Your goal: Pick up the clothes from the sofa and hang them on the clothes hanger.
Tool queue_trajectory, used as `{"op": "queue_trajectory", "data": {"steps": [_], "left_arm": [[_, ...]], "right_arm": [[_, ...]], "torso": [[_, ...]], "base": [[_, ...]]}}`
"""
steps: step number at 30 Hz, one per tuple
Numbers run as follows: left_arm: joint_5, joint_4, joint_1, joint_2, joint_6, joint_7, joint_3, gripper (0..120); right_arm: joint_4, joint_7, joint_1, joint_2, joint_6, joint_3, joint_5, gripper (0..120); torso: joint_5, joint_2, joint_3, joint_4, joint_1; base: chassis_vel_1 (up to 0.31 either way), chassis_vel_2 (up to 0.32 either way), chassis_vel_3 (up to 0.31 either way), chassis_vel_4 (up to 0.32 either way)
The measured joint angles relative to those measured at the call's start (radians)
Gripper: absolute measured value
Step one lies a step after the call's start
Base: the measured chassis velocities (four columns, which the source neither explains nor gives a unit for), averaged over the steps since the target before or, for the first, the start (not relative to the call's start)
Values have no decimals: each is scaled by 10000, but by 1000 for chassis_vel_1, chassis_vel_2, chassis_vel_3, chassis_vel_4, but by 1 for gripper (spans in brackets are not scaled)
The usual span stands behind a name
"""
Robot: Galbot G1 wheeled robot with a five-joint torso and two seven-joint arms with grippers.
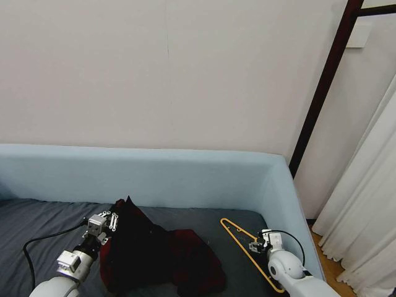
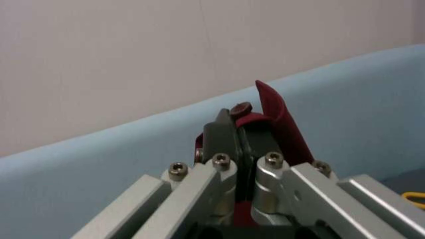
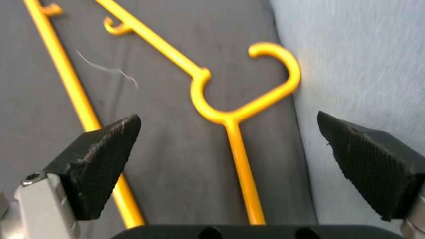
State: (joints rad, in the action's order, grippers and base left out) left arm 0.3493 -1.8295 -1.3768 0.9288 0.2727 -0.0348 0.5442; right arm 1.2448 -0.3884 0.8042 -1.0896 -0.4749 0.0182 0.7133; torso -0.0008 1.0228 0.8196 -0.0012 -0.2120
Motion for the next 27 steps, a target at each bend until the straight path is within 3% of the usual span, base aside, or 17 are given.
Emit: {"op": "queue_trajectory", "data": {"steps": [8,18,26,27], "left_arm": [[1,1,-12,-5,75,0,36,0],[36,-31,-57,-84,128,5,139,0],[29,-22,-81,-58,157,8,85,0],[29,-22,-81,-58,157,8,85,0]], "right_arm": [[-764,681,-22,-254,-44,-169,-835,100],[-1379,1734,-75,-350,-753,-599,-1320,86],[-2325,3565,-345,-422,-830,-1048,-2209,52],[-2325,3565,-345,-422,-830,-1048,-2209,52]], "torso": [[0,0,0,0,-1],[-1,1,-1,0,0],[0,2,-2,6,0],[0,2,-2,6,0]], "base": [[0,0,0,0],[0,0,0,0],[0,0,0,0],[0,0,0,0]]}}
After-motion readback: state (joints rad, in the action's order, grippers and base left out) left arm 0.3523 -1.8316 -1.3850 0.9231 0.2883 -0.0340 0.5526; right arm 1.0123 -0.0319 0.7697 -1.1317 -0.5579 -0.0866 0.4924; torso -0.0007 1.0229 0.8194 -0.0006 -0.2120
